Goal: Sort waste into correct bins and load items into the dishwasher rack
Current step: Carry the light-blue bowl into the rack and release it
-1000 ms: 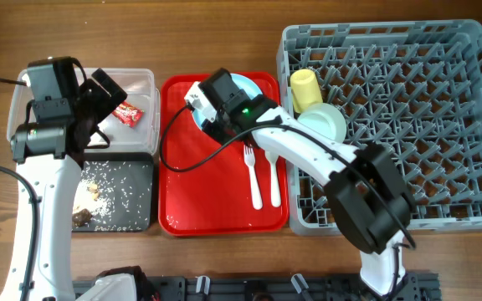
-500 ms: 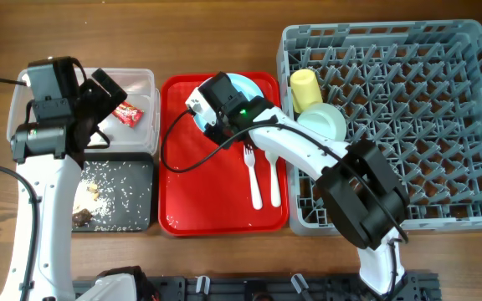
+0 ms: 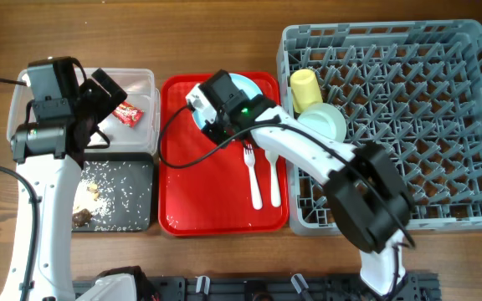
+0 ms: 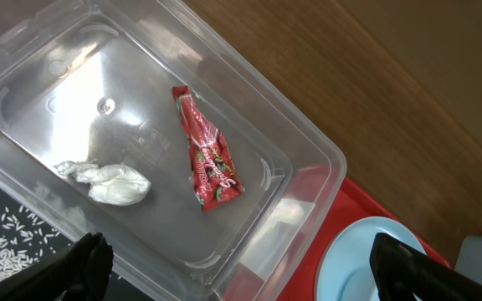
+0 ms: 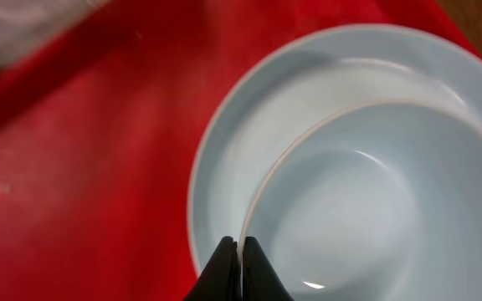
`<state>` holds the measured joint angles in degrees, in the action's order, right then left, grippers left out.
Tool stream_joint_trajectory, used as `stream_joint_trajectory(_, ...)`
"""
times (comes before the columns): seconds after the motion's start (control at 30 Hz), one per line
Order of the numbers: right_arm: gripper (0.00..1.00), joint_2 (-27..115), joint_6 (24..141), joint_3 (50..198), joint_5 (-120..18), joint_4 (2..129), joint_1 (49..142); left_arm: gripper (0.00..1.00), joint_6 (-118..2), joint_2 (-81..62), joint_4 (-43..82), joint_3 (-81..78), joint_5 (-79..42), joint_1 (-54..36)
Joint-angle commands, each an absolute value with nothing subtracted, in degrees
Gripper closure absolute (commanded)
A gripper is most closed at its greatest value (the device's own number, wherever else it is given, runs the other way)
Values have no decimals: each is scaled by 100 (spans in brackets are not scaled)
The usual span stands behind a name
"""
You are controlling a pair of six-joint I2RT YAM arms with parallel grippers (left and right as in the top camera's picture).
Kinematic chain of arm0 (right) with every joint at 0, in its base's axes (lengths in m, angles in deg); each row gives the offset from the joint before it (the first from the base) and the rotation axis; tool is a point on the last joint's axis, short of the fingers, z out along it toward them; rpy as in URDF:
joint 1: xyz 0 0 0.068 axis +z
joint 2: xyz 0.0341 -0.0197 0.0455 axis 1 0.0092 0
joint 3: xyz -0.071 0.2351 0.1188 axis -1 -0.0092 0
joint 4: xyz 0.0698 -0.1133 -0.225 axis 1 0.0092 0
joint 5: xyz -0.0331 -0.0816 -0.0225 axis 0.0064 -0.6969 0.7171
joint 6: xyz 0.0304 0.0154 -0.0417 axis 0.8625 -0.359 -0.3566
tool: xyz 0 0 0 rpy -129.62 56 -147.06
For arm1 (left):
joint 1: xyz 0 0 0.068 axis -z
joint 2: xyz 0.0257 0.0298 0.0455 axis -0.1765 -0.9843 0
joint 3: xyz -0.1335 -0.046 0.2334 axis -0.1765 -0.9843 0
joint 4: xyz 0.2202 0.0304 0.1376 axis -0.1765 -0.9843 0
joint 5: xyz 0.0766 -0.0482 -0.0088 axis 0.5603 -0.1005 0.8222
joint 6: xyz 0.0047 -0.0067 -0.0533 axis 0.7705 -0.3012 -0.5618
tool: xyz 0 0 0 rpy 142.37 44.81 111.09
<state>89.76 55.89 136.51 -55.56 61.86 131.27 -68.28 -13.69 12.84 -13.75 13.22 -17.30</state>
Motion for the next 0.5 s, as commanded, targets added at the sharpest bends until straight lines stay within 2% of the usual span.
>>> stream_joint_trajectory(0.0, 96, 7741, 6263, 13889, -4708, 6146, 13000, 0, -6881, -1369, 1298, -1321, 1318, -1748)
stream_joint_trajectory(0.1, 96, 6521, 7235, 13889, -3655, 6201, 12375, 0, -6881, -1369, 1298, -1321, 1318, -1748)
stream_joint_trajectory(0.2, 96, 5984, 7666, 13887, -2322, 6371, 11645, 0, -6881, -1369, 1298, -1321, 1318, -1748)
stream_joint_trajectory(0.3, 96, 5700, 8053, 13887, -855, 6673, 10821, 0, -6881, -1369, 1298, -1321, 1318, -1748)
stream_joint_trajectory(0.47, 96, 5630, 8099, 13808, 1335, 8017, 9440, 0, -6881, -1369, 1298, -1321, 1318, -1748)
